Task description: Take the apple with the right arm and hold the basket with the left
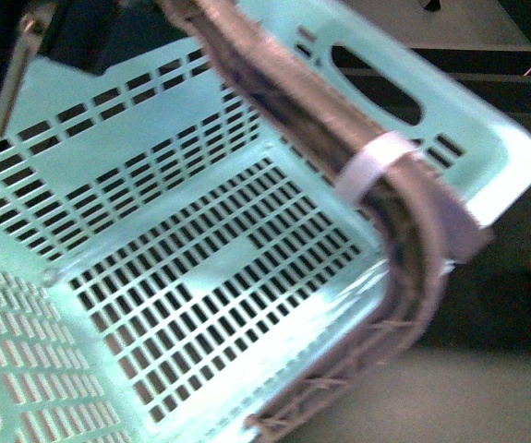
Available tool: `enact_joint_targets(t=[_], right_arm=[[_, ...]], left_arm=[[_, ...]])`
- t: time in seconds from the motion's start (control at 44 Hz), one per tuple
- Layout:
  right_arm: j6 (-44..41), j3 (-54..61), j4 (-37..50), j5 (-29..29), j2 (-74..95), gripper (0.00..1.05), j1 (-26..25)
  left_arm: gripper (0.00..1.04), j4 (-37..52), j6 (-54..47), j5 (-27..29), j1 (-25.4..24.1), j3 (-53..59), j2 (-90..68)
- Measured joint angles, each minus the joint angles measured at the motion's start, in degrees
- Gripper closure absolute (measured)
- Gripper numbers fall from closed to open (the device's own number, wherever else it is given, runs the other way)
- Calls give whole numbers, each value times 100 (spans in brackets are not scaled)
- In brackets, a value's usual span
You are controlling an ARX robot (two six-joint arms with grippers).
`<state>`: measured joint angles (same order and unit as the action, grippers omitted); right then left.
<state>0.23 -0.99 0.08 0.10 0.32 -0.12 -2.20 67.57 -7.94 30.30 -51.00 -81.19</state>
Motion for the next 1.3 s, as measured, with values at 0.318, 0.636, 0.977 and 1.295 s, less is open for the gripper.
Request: enact_joint_targets(t=[0.318,0.636,0.977,1.295], right_arm=[[0,0,0,0,0,9,0],[0,0,0,0,0,9,0],[2159,-855,-2428,2310,1729,9,452],[2052,-560,-1091,726,2975,9,-1685]], left_arm=[[98,22,-131,-46,876,-459,46],[98,22,-175,0,894,-459,48],[98,24,-186,-20,898,-459,55],[98,24,-188,-20,896,-459,55]])
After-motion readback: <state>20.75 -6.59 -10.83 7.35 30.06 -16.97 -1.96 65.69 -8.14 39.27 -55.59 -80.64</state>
